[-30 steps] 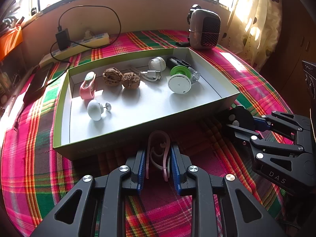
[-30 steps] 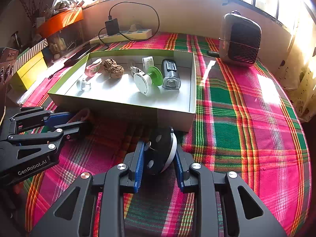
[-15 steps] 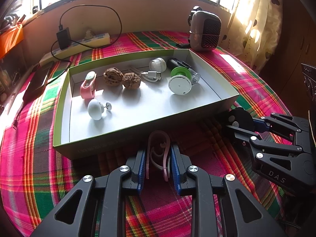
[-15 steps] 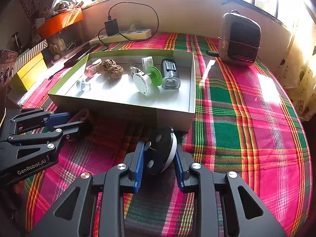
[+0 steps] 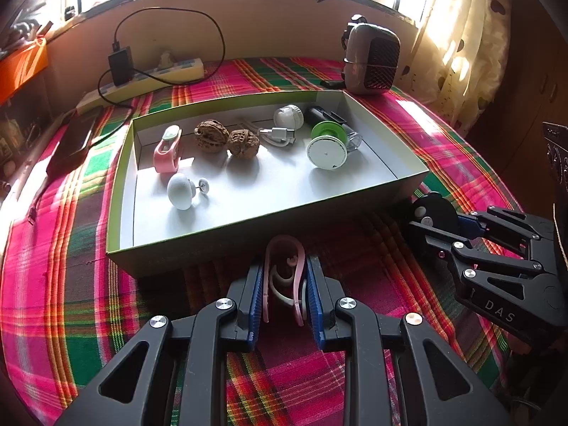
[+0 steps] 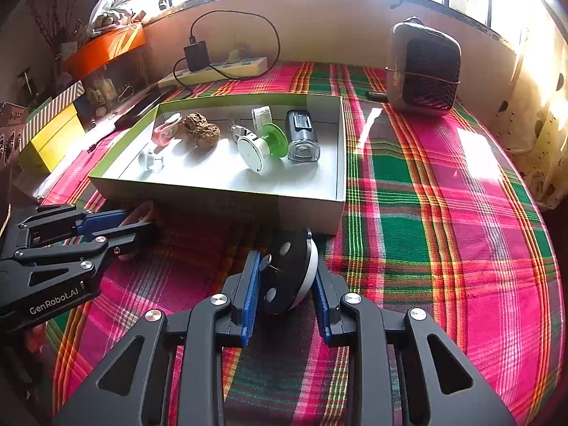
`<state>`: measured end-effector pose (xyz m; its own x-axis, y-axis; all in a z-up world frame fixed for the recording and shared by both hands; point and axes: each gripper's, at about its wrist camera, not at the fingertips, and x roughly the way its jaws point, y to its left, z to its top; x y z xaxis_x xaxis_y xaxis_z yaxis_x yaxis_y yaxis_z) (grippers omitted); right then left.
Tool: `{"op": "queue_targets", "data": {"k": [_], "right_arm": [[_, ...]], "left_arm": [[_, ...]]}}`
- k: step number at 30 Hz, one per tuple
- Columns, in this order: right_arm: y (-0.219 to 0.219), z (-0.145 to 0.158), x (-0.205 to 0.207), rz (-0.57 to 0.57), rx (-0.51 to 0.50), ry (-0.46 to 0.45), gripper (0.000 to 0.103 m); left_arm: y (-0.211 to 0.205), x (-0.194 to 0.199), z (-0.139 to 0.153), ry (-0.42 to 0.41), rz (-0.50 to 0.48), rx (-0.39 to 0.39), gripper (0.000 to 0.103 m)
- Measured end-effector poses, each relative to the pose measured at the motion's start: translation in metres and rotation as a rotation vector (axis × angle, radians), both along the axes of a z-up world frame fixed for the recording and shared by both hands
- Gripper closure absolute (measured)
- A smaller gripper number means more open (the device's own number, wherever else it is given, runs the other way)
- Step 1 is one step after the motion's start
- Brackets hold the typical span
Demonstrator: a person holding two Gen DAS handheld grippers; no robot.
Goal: Organize objects
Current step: 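Carry the disc with the right tool over the box while the left carries the pink hook, then lower the disc into the box with the right tool while the left lowers the pink hook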
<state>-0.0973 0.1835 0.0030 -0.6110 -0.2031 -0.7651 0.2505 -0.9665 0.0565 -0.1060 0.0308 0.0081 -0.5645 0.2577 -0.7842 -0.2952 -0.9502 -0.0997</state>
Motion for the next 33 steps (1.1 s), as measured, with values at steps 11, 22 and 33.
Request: {"op": "queue_targets", "data": {"k": [11, 22, 33], "right_arm": [[-0.003, 0.013, 0.004, 0.008, -0.010, 0.029, 0.074], [-0.006, 0.027, 0.006, 0.008, -0.022, 0.068, 0.074], [-0.012, 0.038, -0.004, 0.014, -0.035, 0.090, 0.074]], "left_arm": [[-0.011, 0.009, 0.013, 0.035, 0.020, 0.008, 0.082], [-0.025, 0.008, 0.028, 0.055, 0.041, 0.016, 0.082], [-0.037, -0.012, 0.034, 0.059, 0.078, 0.019, 0.082]]}}
